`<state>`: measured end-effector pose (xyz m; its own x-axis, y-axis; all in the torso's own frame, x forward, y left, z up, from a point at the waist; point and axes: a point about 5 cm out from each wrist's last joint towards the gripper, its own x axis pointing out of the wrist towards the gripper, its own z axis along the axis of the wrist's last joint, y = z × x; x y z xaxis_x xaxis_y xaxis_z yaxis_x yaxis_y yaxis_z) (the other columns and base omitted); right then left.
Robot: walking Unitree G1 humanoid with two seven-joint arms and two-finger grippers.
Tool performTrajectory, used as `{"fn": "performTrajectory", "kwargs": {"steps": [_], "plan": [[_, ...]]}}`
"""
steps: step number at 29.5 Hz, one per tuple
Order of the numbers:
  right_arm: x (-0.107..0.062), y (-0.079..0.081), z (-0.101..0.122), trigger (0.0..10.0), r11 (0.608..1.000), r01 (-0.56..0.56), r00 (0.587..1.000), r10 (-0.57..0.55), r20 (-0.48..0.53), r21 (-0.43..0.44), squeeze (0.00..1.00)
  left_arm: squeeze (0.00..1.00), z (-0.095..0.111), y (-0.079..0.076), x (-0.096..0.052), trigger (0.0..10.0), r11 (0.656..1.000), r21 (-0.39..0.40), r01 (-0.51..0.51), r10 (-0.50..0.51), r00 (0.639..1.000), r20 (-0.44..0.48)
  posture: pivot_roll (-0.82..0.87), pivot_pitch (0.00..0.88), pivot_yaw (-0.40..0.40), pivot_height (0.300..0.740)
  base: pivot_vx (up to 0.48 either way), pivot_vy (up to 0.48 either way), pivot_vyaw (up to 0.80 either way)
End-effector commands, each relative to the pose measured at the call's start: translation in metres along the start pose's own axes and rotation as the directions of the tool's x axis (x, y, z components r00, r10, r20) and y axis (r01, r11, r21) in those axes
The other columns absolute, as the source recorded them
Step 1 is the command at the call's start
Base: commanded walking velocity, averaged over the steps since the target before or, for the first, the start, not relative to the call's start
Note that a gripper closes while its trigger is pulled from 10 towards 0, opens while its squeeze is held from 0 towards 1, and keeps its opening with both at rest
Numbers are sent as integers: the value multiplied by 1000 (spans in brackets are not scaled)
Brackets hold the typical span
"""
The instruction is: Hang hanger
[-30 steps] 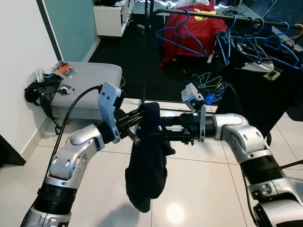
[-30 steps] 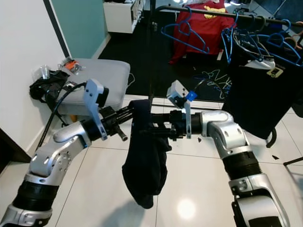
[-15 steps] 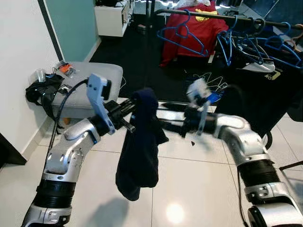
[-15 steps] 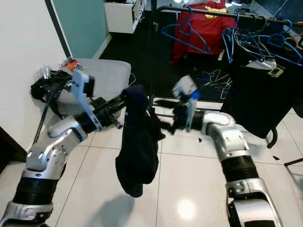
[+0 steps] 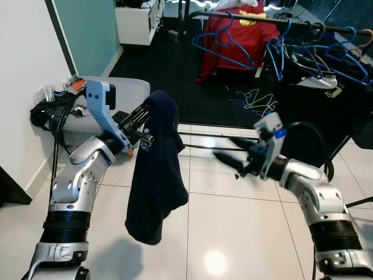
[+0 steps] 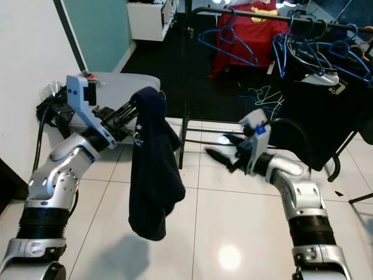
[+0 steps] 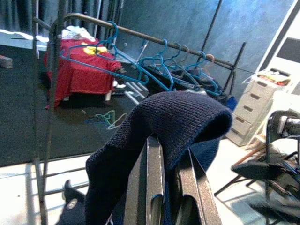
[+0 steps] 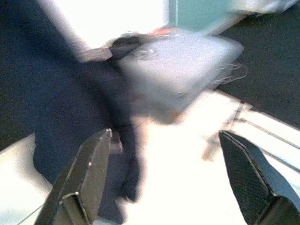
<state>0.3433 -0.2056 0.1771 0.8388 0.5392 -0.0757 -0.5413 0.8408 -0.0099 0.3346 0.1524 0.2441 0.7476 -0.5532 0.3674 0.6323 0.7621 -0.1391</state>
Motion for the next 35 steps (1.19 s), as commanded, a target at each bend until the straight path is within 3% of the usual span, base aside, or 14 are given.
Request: {"fn": "performTrajectory", "kwargs": {"steps": [1,3,5,8,13,15,24,26,28,29,31,32,34,35], "plan": [[-4,-9,-11,10000,996,92,995,-92,-25,4,0,0,12,-5,1,0,998,-11,68,-67,996,62,-71,118,-39,740,0,0,0],[-6,-11,-20,10000,991,136,989,-137,-51,-16,0,0,15,-8,0,0,991,-31,128,-125,989,74,-67,118,-42,740,0,0,0],[-9,-8,-39,10000,984,177,978,-179,-104,-32,0,0,17,-13,-9,0,952,-57,301,-299,953,38,-67,116,-43,740,0,0,0],[-13,-8,-45,10000,977,210,970,-211,-121,-19,0,0,15,-15,-14,0,927,-63,371,-372,928,-2,-61,114,-44,740,0,0,0],[-25,-20,-54,10000,927,372,924,-364,-121,48,0,0,8,-20,-26,0,831,-78,550,-555,813,-180,-59,112,-43,740,0,0,0],[-28,-24,-53,10000,914,402,913,-395,-103,55,0,0,6,-21,-28,0,811,-80,580,-581,783,-221,-59,110,-42,740,0,0,0],[-27,-25,-50,10000,915,398,916,-394,-70,66,0,0,4,-22,-28,0,800,-82,594,-594,768,-237,-62,106,-37,740,0,0,0],[-24,-22,-45,10000,931,354,935,-354,-23,91,0,0,5,-23,-27,0,793,-86,603,-604,762,-233,-63,103,-36,740,0,0,0],[-19,-11,-35,10000,966,217,972,-227,55,143,0,0,6,-25,-26,0,785,-88,613,-615,756,-224,-62,102,-36,740,0,0,0],[-15,1,-27,10000,980,68,988,-92,122,188,0,0,9,-27,-25,0,774,-93,626,-630,747,-213,-61,102,-34,740,0,0,0],[-15,1,-27,10000,980,68,988,-92,122,188,0,0,9,-27,-25,0,774,-93,626,-630,747,-213,-61,102,-34,740,0,0,0],[-14,13,-20,10000,969,-93,983,53,177,227,0,0,12,-28,-25,0,764,-99,637,-642,738,-206,-60,105,-33,740,0,0,0],[-14,13,-20,10000,969,-93,983,53,177,227,0,0,12,-28,-25,0,764,-99,637,-642,738,-206,-60,105,-33,740,0,0,0],[-15,25,-14,10000,925,-276,952,226,206,260,0,0,14,-30,-26,0,752,-106,651,-657,726,-204,-59,111,-33,740,0,0,0]]}}
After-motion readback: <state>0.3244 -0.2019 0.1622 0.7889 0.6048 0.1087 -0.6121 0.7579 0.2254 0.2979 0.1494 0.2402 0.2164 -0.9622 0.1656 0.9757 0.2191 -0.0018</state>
